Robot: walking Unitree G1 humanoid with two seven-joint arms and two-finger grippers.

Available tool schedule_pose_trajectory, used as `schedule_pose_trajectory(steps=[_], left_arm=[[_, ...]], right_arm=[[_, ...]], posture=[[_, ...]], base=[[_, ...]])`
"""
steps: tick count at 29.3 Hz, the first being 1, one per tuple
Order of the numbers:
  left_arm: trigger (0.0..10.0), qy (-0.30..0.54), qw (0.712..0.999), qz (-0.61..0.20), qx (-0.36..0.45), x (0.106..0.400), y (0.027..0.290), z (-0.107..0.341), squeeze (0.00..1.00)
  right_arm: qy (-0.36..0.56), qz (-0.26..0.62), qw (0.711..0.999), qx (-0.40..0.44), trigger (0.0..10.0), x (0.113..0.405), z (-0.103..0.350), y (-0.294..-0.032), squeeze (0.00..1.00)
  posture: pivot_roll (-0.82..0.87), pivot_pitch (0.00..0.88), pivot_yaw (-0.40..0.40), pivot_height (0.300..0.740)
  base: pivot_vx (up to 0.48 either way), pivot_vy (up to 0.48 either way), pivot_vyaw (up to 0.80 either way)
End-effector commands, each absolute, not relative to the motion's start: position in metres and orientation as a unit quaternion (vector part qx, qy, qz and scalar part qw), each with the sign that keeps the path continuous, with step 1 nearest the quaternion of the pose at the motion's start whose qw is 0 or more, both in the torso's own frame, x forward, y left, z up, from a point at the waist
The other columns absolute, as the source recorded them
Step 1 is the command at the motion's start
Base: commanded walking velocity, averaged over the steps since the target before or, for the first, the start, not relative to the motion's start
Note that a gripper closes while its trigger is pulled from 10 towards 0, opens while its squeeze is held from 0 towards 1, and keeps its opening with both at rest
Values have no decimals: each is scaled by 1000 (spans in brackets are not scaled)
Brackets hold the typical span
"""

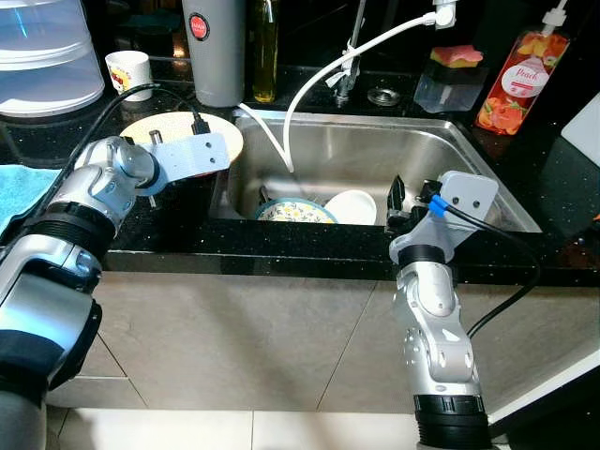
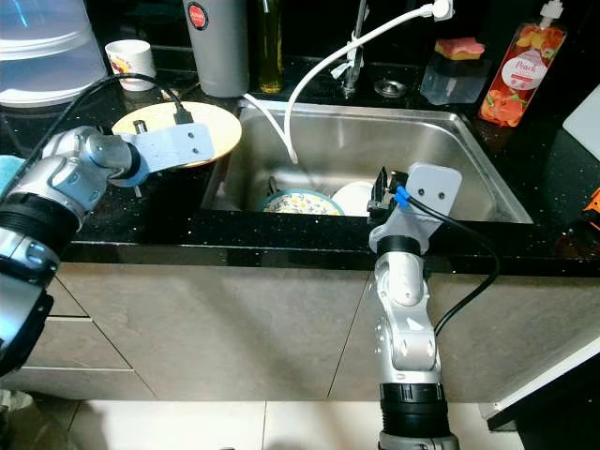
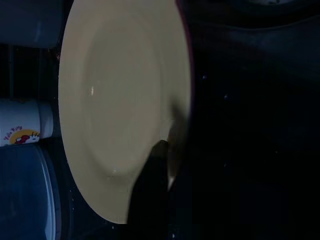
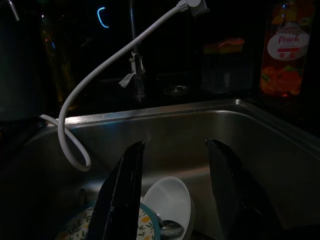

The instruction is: Kitchen organization

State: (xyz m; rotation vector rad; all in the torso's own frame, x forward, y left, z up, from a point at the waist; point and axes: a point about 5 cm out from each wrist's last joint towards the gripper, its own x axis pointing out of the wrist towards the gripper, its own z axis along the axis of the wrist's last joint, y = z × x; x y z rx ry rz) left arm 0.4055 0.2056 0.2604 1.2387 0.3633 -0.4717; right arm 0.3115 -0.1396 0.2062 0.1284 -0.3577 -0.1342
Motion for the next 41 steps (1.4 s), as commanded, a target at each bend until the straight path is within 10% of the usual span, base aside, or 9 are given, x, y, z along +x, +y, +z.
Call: schedule_pose_trajectory(steps=[1,19,20,21,22,39,40,41], left_arm=[[0,159,772,-219,576,407,201,266,0],[0,136,759,-237,591,397,210,288,0],[5529,135,754,-241,596,394,212,289,0],[5529,135,749,-243,602,391,214,291,0],[10000,139,744,-244,606,386,218,291,0],[10000,112,697,-257,659,339,233,317,0],[10000,115,698,-265,655,338,232,314,1000],[10000,120,699,-270,651,337,230,311,1000]], right_arm=[[-178,-67,980,63,10000,311,207,-141,0],[-180,-64,980,61,10000,311,209,-140,0],[-180,-64,980,61,10000,311,209,-140,0],[-180,-64,980,61,10000,311,208,-140,0],[-180,-63,980,62,10000,311,208,-140,0],[-175,-63,980,66,10000,312,205,-138,0],[-174,-62,980,67,10000,312,205,-137,0],[-174,-62,980,67,10000,312,205,-136,0]], posture=[[243,38,-31,740],[239,22,-35,740],[243,20,-35,740],[243,20,-35,740],[247,18,-33,740],[266,24,-23,740],[263,25,-24,740],[262,26,-24,740]], base=[[0,0,0],[0,0,0],[0,0,0],[0,0,0],[0,0,0],[0,0,0],[0,0,0],[0,0,0]])
